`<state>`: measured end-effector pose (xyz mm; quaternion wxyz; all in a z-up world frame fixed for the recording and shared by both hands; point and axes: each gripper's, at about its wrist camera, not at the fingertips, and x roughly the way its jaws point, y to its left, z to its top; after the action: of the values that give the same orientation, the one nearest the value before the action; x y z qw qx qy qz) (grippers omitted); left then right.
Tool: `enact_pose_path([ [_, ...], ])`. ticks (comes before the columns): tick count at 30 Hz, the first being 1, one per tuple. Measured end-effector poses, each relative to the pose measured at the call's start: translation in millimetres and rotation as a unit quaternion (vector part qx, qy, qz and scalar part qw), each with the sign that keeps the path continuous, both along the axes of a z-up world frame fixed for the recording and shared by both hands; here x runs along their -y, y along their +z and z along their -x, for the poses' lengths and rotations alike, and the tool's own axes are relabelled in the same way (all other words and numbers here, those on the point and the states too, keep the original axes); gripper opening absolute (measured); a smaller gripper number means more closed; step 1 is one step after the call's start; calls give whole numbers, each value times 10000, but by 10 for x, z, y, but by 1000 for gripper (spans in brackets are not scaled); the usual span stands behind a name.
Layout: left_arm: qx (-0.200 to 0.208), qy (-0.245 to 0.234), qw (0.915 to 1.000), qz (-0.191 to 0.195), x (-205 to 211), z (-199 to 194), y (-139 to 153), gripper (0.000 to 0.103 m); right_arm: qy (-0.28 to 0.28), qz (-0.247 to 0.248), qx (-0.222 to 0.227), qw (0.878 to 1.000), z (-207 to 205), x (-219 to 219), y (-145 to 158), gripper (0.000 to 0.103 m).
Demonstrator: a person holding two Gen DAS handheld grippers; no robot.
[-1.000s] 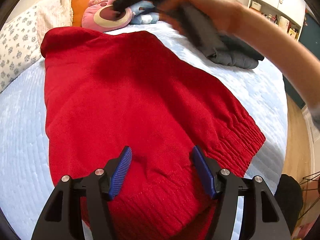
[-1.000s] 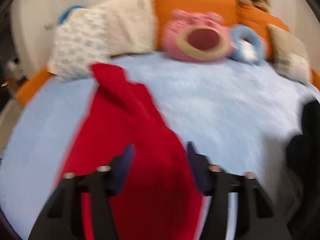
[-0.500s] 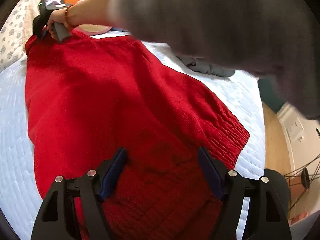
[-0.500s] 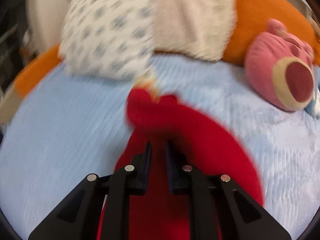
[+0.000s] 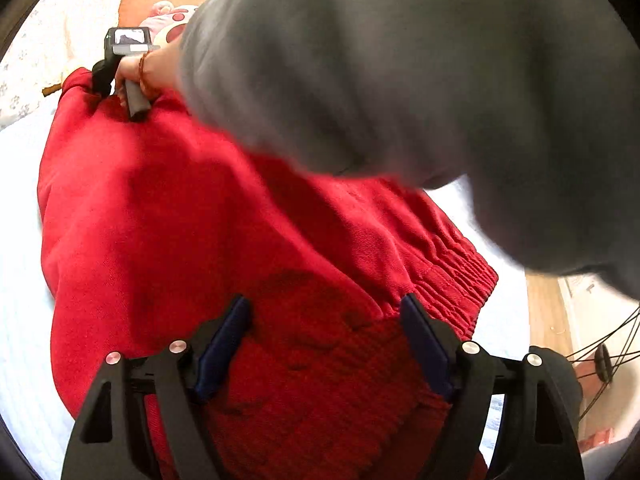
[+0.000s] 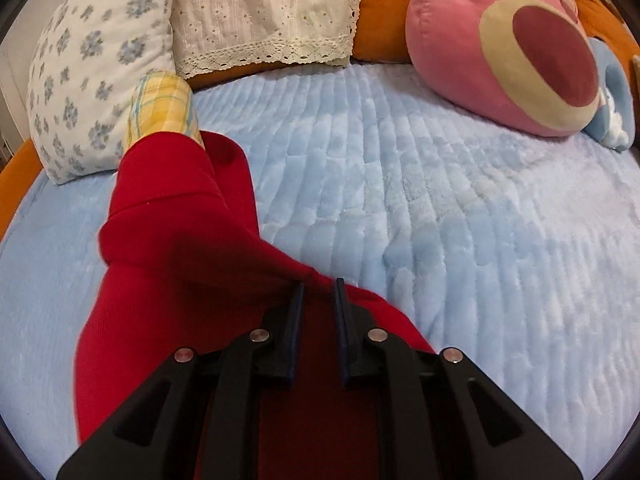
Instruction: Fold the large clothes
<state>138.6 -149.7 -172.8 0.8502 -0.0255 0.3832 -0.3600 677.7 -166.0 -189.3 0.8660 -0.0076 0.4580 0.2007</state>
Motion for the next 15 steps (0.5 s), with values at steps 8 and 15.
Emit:
enact_pose_path([
  [8, -211, 125, 9997, -34, 3, -26, 73, 80, 1216, 265, 124, 9921, 1541, 672, 961, 18],
  [15, -491, 782, 9957, -65, -270, 5, 315, 70, 999, 524, -398, 9928, 2439, 1562, 518, 15],
])
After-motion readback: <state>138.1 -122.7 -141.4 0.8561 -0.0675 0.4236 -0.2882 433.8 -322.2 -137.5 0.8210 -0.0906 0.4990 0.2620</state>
